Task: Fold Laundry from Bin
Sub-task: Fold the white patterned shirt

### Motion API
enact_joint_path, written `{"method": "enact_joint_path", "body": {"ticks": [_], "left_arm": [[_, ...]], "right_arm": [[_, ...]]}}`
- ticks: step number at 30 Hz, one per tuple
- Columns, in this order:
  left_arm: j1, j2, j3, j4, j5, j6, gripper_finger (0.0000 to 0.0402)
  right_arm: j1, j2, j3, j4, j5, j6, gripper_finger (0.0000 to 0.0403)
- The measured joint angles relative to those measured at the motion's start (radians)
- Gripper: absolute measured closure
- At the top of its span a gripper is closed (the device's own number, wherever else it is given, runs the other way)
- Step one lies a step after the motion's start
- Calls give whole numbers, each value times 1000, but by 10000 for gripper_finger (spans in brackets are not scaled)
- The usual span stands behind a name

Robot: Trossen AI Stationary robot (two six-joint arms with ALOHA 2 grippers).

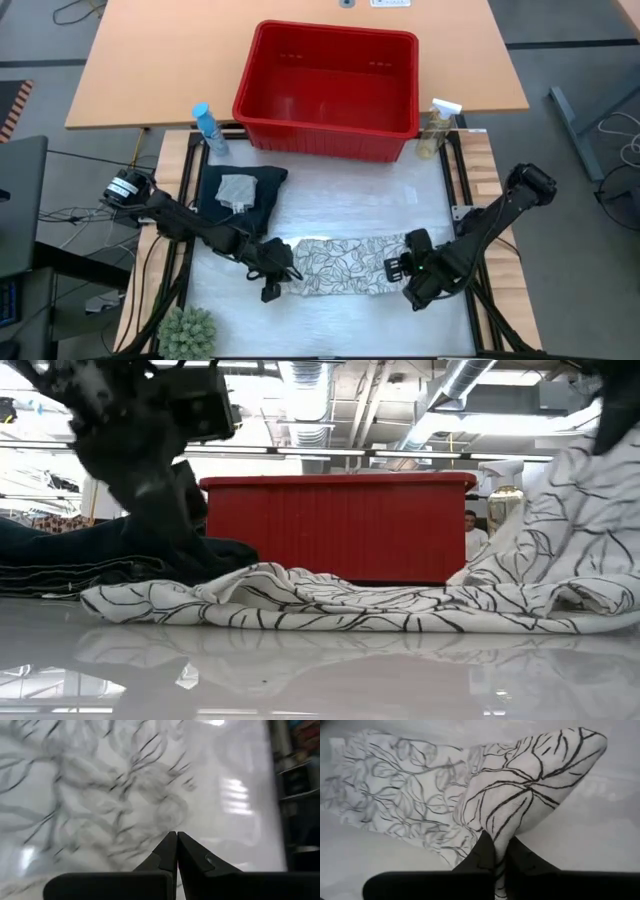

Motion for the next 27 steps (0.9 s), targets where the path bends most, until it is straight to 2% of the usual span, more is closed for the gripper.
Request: {"method": "enact_joint_path", "body": {"ticks": [5,13,16,27], "left_arm": [[-2,0,-16,-89,-37,27,401],[-2,0,-173,141,-31,-77,401],[-2,1,-195,222,-44,-108,401],[-2,1,-199,260,-108,-116,401]], "right_arm": [[-54,0,33,27,3,-92,369],[-147,4,44,225,6,-291,369],[-181,12,44,296,6,-358,369],[-306,72,45,556,-21,-569,369]]}}
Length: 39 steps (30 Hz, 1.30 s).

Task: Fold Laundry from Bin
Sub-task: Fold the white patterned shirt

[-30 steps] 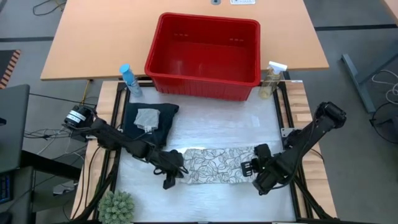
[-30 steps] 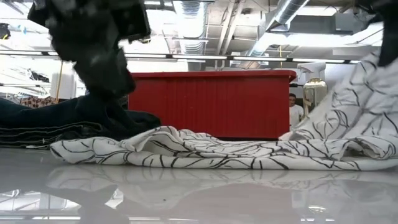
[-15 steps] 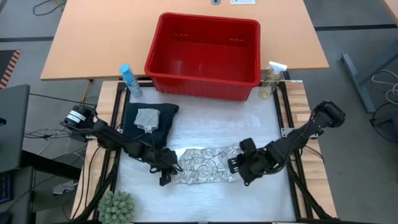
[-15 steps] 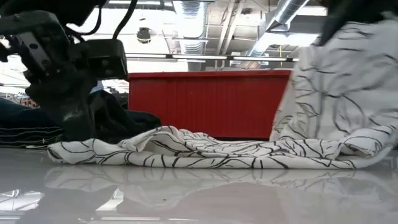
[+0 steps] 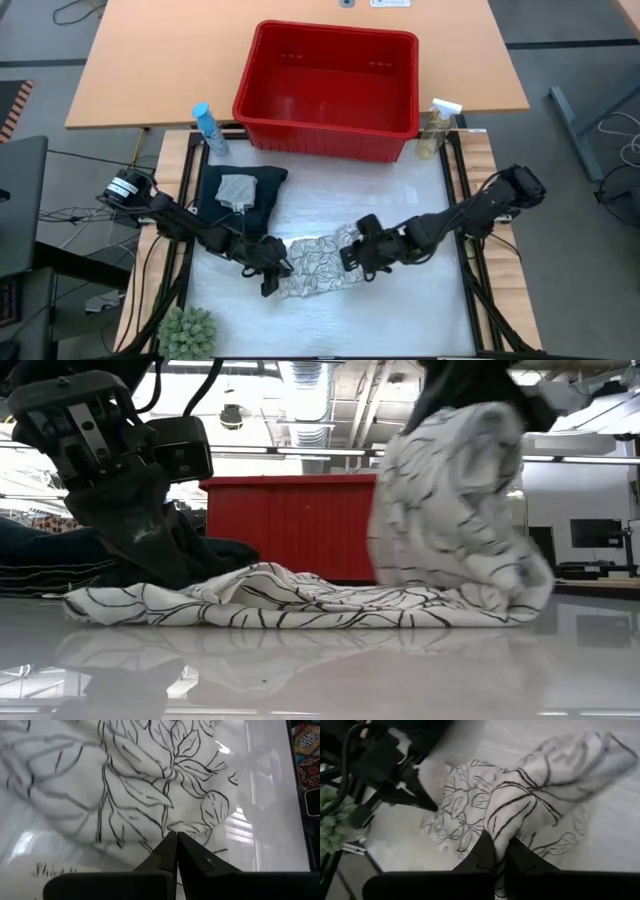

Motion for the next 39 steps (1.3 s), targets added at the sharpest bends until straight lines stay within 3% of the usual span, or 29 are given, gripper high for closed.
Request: {"method": "enact_joint_path", "body": {"ticks": [9,15,21,26,32,34,39], "left_arm": [[0,0,0,-4,-33,5,401],[0,3,0,-10,-46,12,401],[-8,101,4,74,1,-7,401],[-8,159,4,196,3,-6,402],[-2,166,7,211,1,-11,401],[-2,166,7,214,3,-14,401],[-2,166,6,219,2,-19,401]], "right_arm": [[-61,151,4,272,-125,-118,369],[-76,227,83,289,-186,-171,369],[-86,265,185,288,-206,-239,369],[-103,312,188,298,-248,-233,369],[-107,366,187,360,-272,-246,369],[-107,378,187,420,-275,-269,354],[-111,376,189,474,-253,-336,263]]}}
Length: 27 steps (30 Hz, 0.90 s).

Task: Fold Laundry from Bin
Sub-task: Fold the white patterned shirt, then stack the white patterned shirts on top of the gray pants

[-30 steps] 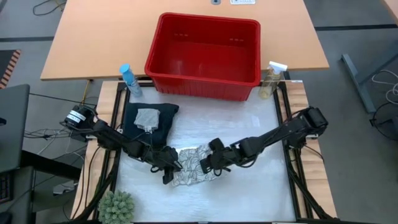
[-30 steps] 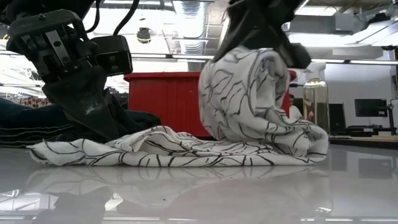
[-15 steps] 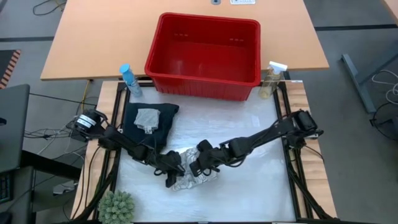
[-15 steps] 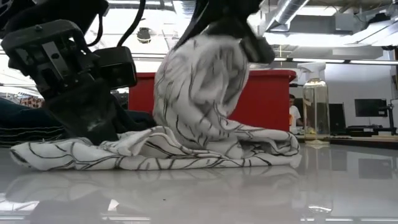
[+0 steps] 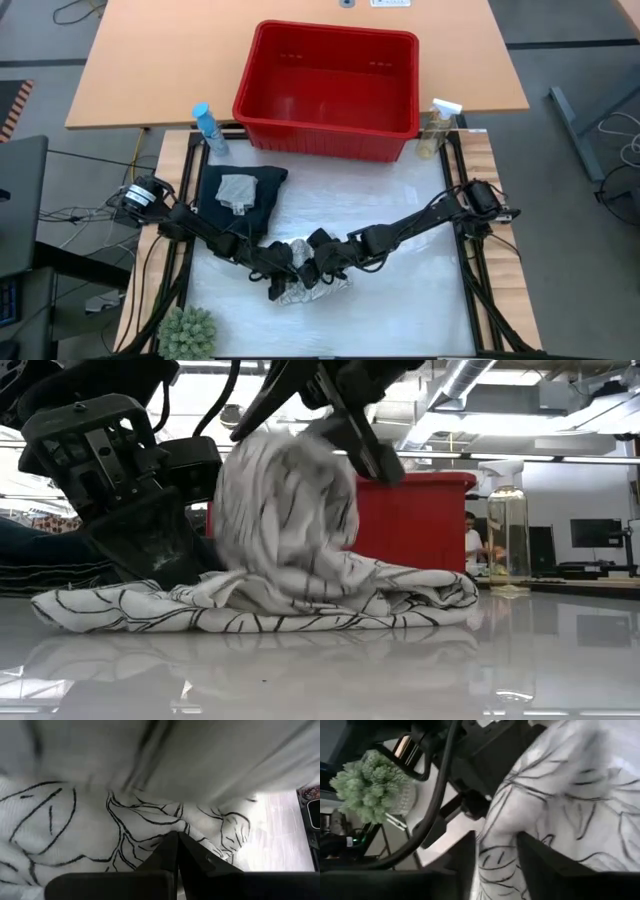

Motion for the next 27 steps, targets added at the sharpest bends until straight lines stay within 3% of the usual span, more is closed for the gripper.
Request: {"method": "enact_joint_path", "body": {"ticks": [5,8,17,21,27], "left_arm": [[0,-5,0,-3,11,-8,402],[2,-27,-1,-33,65,-22,401],[2,-204,-2,-300,252,-44,401],[2,-351,-2,-465,249,-65,401],[1,-578,-1,-587,191,-142,401]], "right_arm": [[-19,-3,0,-6,-26,-23,173],[-24,-3,-1,-24,-32,-28,148],[-4,-2,-2,-149,-13,-33,145],[7,-1,-2,-225,36,-30,145],[-2,1,-7,-288,67,-36,145]]}}
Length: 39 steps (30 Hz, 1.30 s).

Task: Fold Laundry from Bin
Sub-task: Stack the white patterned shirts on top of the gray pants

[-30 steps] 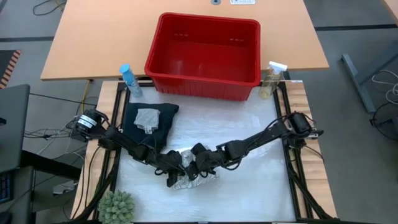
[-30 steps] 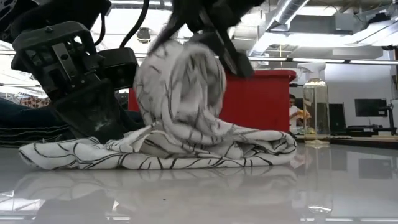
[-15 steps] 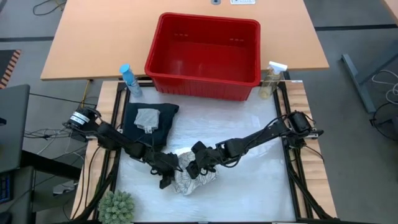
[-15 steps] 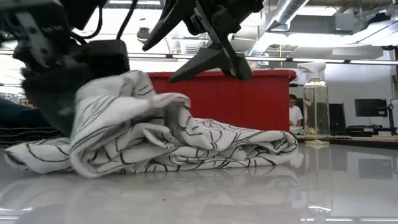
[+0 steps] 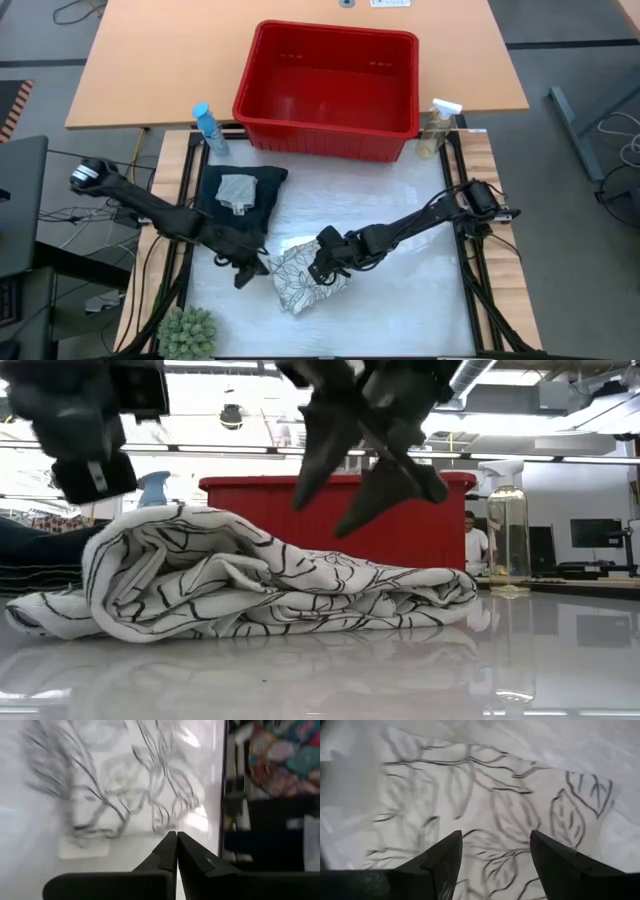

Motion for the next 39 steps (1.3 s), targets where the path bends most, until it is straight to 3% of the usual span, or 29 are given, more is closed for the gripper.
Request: {"method": "enact_joint_path", "body": {"ticks": [5,8,14,21,30,39], "left_arm": [[-45,-67,0,101,-279,26,401],[-69,-18,-3,256,-361,54,401],[-104,185,-2,495,-312,58,401],[-156,388,-3,575,-291,-25,401],[-162,508,-3,560,-264,-36,402],[-159,545,-2,534,-261,-28,401]], "right_arm": [[-3,20,-4,-86,2,19,145],[-10,29,-2,-125,-14,20,145],[-24,24,-3,-161,-25,19,145],[-17,22,-3,-199,-34,18,145],[-28,28,-55,-144,-111,29,142],[-58,27,-138,-42,-177,2,142]]}}
